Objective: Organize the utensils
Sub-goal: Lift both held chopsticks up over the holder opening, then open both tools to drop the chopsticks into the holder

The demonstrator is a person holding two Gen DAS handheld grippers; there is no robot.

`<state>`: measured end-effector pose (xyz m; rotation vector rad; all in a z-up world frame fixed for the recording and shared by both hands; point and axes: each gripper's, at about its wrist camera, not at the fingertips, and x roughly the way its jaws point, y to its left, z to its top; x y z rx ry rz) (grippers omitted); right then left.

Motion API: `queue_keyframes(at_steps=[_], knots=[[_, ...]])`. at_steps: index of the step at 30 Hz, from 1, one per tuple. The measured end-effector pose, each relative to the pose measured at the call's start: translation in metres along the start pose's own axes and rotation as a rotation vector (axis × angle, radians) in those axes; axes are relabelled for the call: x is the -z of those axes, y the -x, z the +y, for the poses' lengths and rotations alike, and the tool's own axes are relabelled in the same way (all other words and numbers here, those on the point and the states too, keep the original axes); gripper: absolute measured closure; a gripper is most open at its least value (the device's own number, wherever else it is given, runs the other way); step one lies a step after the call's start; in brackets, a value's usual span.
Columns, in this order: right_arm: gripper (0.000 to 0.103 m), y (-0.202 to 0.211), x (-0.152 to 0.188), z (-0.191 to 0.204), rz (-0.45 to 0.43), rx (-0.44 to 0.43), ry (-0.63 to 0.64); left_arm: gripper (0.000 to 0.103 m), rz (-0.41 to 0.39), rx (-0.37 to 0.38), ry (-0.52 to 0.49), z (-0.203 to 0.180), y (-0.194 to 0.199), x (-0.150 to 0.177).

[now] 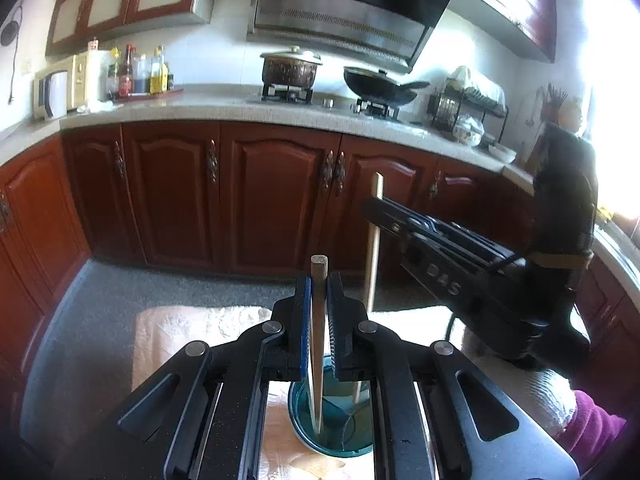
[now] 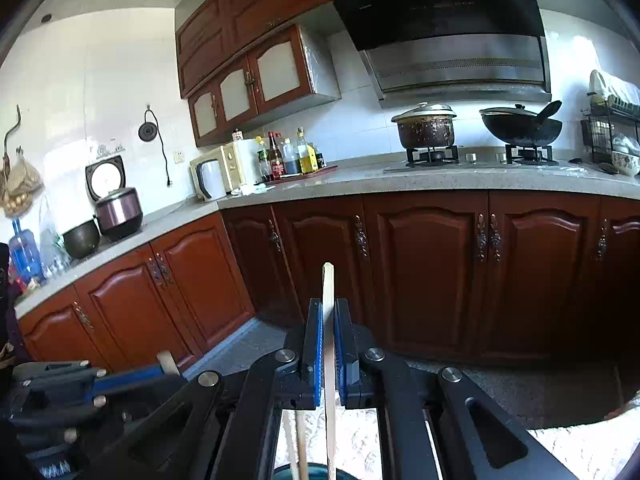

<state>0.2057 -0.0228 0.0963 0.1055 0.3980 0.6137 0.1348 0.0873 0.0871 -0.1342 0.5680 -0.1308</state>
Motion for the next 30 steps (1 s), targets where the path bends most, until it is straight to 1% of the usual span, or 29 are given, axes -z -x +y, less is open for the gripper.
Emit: queue_keyframes(at_steps=[5, 12, 16, 18, 21, 22, 23, 25, 26, 28, 30], knots=[[0.098, -0.018, 0.020, -0.008, 0.055, -0.010, -0.007, 0.096, 0.041, 0.004, -0.002, -0.003, -0.017, 0.010], [0.098, -0.027, 0.050, -0.024, 0.153, -0.026, -0.040, 0.096, 0.080, 0.003, 0.015, -0.003, -0.032, 0.024], [0.098, -0.025, 0.054, -0.027, 0.175, -0.044, -0.040, 0.096, 0.099, -0.008, 0.034, 0.000, -0.037, 0.030], [0.098, -0.027, 0.053, -0.029, 0.208, -0.071, -0.044, 0.096, 0.108, -0.012, 0.043, 0.001, -0.039, 0.033], [0.097, -0.025, 0.053, -0.037, 0.230, -0.095, -0.094, 0.097, 0.107, -0.024, 0.051, 0.002, -0.038, 0.036], [0.092, -0.024, 0.053, -0.040, 0.236, -0.101, -0.112, 0.097, 0.107, -0.024, 0.057, 0.003, -0.037, 0.036], [0.083, -0.023, 0.053, -0.043, 0.239, -0.105, -0.123, 0.097, 0.107, -0.024, 0.062, 0.003, -0.037, 0.036], [0.072, -0.020, 0.054, -0.044, 0.240, -0.105, -0.135, 0.096, 0.112, -0.022, 0.066, 0.003, -0.035, 0.036], [0.072, -0.018, 0.055, -0.045, 0.244, -0.107, -0.141, 0.095, 0.114, -0.021, 0.065, 0.003, -0.034, 0.037], [0.072, -0.015, 0.057, -0.045, 0.247, -0.104, -0.141, 0.090, 0.116, -0.023, 0.059, 0.002, -0.032, 0.038], [0.072, -0.010, 0.058, -0.047, 0.245, -0.103, -0.146, 0.076, 0.115, -0.017, 0.060, 0.001, -0.027, 0.039]])
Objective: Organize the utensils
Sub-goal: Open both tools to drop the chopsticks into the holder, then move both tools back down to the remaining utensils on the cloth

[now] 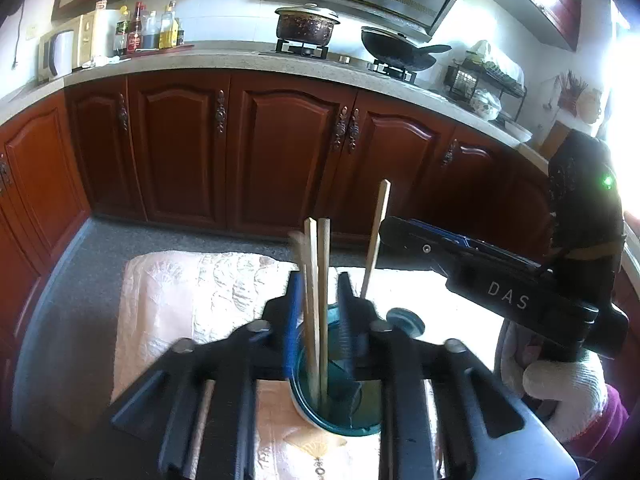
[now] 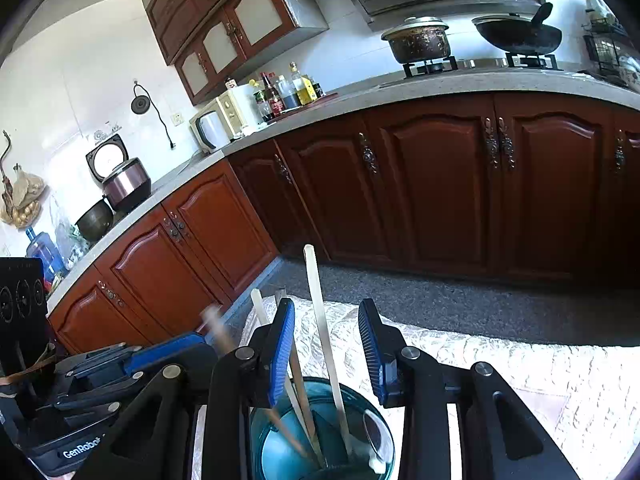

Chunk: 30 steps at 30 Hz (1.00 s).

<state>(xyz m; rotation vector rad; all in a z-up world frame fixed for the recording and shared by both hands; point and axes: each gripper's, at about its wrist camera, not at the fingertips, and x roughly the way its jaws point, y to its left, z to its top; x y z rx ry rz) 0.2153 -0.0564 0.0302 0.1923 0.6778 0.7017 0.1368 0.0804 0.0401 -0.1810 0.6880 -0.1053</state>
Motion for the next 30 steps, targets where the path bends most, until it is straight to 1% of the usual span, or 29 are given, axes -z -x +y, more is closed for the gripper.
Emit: queue_keyframes(at_steps=[3, 6, 9, 14, 19, 22, 27, 30], knots=[[0.071, 0.009, 0.004, -0.001, -0.003, -0.003, -0.013, 0.065, -0.011, -0.001, -0.005, -0.002, 0.008, 0.003], [0.070, 0.020, 0.009, 0.000, -0.006, 0.003, -0.016, 0.061, -0.022, -0.013, -0.016, -0.006, 0.015, 0.007], [0.069, 0.032, 0.016, 0.004, -0.012, 0.014, -0.010, 0.060, -0.025, -0.020, -0.019, -0.009, 0.019, 0.012], [0.067, 0.054, 0.031, 0.010, -0.019, 0.067, 0.006, 0.059, -0.023, -0.031, -0.029, -0.019, 0.023, 0.023], [0.065, 0.075, 0.045, 0.013, -0.019, 0.098, 0.001, 0.059, -0.033, -0.056, -0.075, -0.034, 0.027, 0.036], [0.064, 0.091, 0.056, 0.013, -0.020, 0.113, -0.004, 0.058, -0.035, -0.058, -0.099, -0.042, 0.030, 0.043], [0.063, 0.112, 0.071, 0.012, -0.012, 0.164, 0.016, 0.055, -0.035, -0.048, -0.123, -0.054, 0.034, 0.056], [0.062, 0.123, 0.081, 0.008, -0.008, 0.180, 0.002, 0.053, -0.032, -0.047, -0.133, -0.060, 0.037, 0.062]])
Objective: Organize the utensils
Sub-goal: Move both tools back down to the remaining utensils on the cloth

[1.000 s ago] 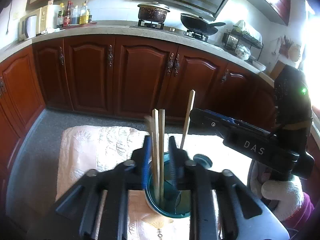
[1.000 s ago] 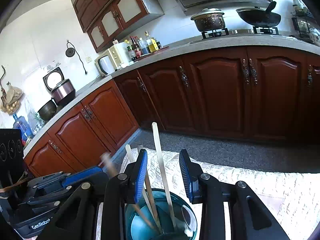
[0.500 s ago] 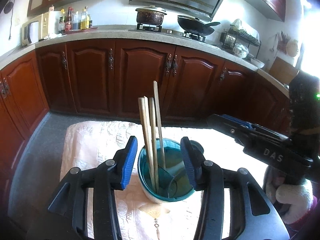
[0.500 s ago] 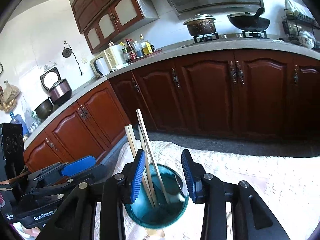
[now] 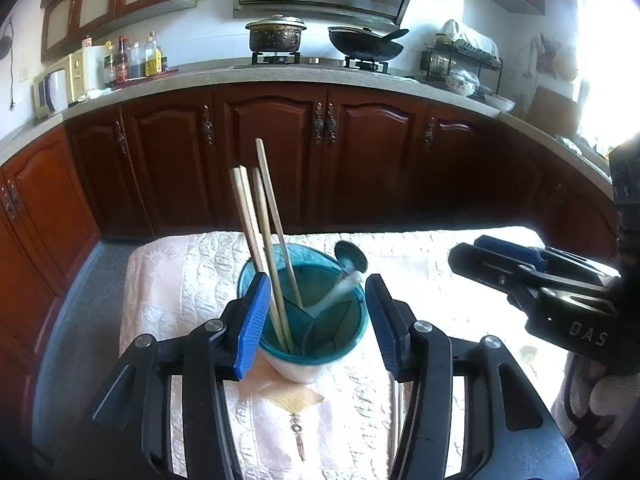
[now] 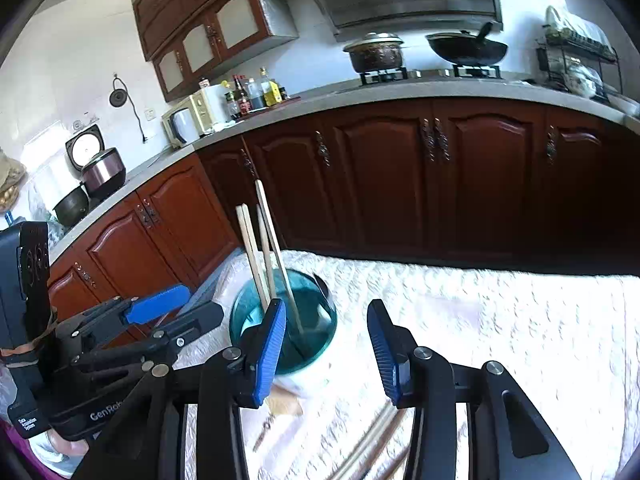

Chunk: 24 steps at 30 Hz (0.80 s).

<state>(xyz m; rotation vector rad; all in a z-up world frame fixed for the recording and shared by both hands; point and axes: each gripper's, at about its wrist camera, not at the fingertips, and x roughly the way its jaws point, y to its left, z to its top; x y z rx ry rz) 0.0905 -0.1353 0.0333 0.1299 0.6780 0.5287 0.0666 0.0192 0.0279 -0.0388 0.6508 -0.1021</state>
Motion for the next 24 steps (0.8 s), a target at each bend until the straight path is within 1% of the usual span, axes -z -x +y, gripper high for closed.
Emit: queue_keyframes(at_steps=[5, 11, 17, 22, 24], knots=[[0.062, 0.013, 0.018, -0.011, 0.008, 0.032, -0.017, 0.053, 0.013, 0.009, -0.010, -0.011, 0.002, 0.009], [0.062, 0.019, 0.037, -0.025, 0.042, 0.063, -0.035, 0.052, 0.035, 0.023, -0.021, -0.020, 0.002, 0.020], [0.062, 0.010, 0.064, -0.049, 0.094, 0.084, -0.102, 0.050, 0.077, 0.058, 0.000, -0.020, -0.002, 0.032], [0.062, -0.030, 0.102, -0.079, 0.243, 0.085, -0.212, 0.050, 0.139, 0.069, 0.021, -0.017, -0.014, 0.051], [0.066, -0.047, 0.116, -0.086, 0.297, 0.091, -0.227, 0.050, 0.173, 0.084, 0.024, -0.018, -0.021, 0.061]])
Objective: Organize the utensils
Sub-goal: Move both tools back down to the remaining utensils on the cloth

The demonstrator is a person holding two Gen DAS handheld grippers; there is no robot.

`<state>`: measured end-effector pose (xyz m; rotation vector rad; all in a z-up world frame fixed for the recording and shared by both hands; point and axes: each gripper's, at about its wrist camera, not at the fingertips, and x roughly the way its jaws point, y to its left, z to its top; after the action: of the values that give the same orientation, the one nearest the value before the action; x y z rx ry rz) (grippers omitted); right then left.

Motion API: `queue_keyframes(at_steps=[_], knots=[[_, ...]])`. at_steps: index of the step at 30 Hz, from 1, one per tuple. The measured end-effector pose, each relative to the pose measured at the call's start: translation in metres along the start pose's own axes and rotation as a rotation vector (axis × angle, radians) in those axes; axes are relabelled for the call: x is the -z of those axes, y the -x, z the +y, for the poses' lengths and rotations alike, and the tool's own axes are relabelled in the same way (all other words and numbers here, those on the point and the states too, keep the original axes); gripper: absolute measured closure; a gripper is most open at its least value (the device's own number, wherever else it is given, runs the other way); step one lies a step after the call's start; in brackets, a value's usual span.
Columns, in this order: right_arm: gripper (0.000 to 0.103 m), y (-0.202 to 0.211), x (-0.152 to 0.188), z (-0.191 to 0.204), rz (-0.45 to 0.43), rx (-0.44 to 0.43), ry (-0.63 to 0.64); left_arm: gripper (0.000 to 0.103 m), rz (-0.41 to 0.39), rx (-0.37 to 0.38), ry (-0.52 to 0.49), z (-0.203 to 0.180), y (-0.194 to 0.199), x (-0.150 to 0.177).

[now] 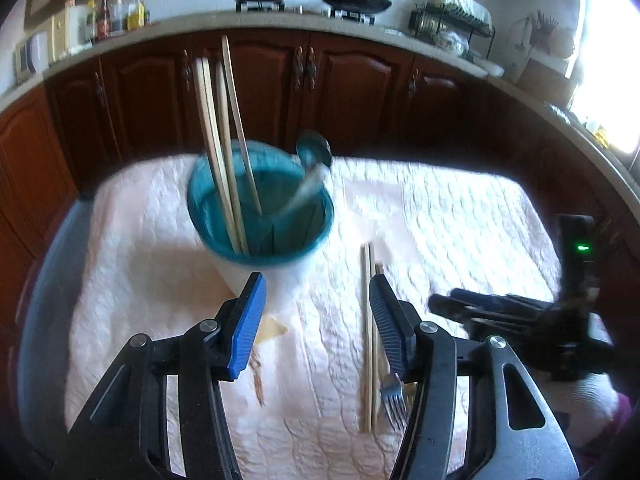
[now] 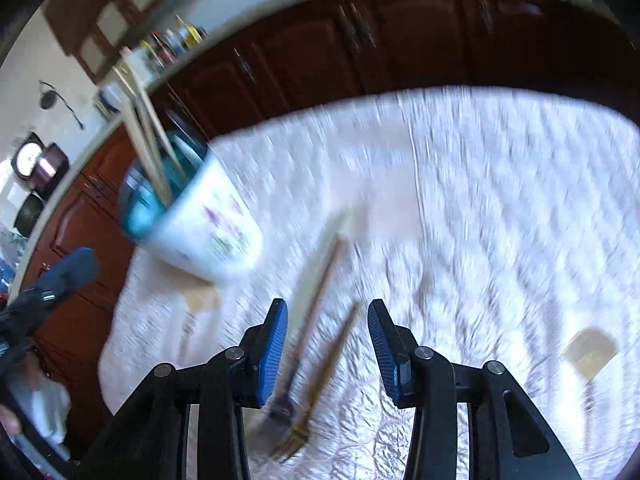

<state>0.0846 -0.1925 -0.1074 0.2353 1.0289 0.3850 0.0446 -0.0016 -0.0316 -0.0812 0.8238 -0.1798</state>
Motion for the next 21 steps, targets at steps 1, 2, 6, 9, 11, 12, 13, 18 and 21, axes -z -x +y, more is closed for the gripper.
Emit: queue_keyframes(at_steps=[1, 2, 6, 9, 11, 12, 13, 18, 21], knots=[[0.067, -0.009, 0.003, -0.004, 0.023, 0.009, -0.002, 0.050, 0.012, 0.005, -0.003, -0.001, -0.003, 0.003], [0.067, -0.019, 0.006, -0.006, 0.047, 0.022, -0.008, 0.050, 0.024, 0.009, -0.009, -0.003, -0.006, 0.008], [0.067, -0.030, 0.012, -0.012, 0.057, 0.006, -0.047, 0.050, 0.083, 0.029, -0.039, -0.011, -0.025, 0.025], [0.067, -0.034, 0.007, -0.010, 0.064, -0.007, -0.052, 0.050, 0.142, 0.061, -0.047, -0.017, -0.044, 0.035], [0.067, -0.041, 0.004, -0.007, 0.084, -0.011, -0.050, 0.050, 0.179, 0.071, -0.052, -0.020, -0.055, 0.040], [0.067, -0.045, 0.003, -0.006, 0.092, -0.010, -0.049, 0.050, 0.194, 0.073, -0.054, -0.022, -0.060, 0.042], [0.067, -0.049, 0.003, -0.005, 0.097, -0.005, -0.044, 0.050, 0.208, 0.075, -0.056, -0.023, -0.065, 0.044], [0.067, -0.059, -0.001, 0.000, 0.093, 0.017, -0.009, 0.050, 0.267, 0.081, -0.063, -0.030, -0.084, 0.054], [0.067, -0.068, -0.008, 0.013, 0.099, 0.039, 0.033, 0.050, 0.283, 0.074, -0.072, -0.033, -0.092, 0.056]])
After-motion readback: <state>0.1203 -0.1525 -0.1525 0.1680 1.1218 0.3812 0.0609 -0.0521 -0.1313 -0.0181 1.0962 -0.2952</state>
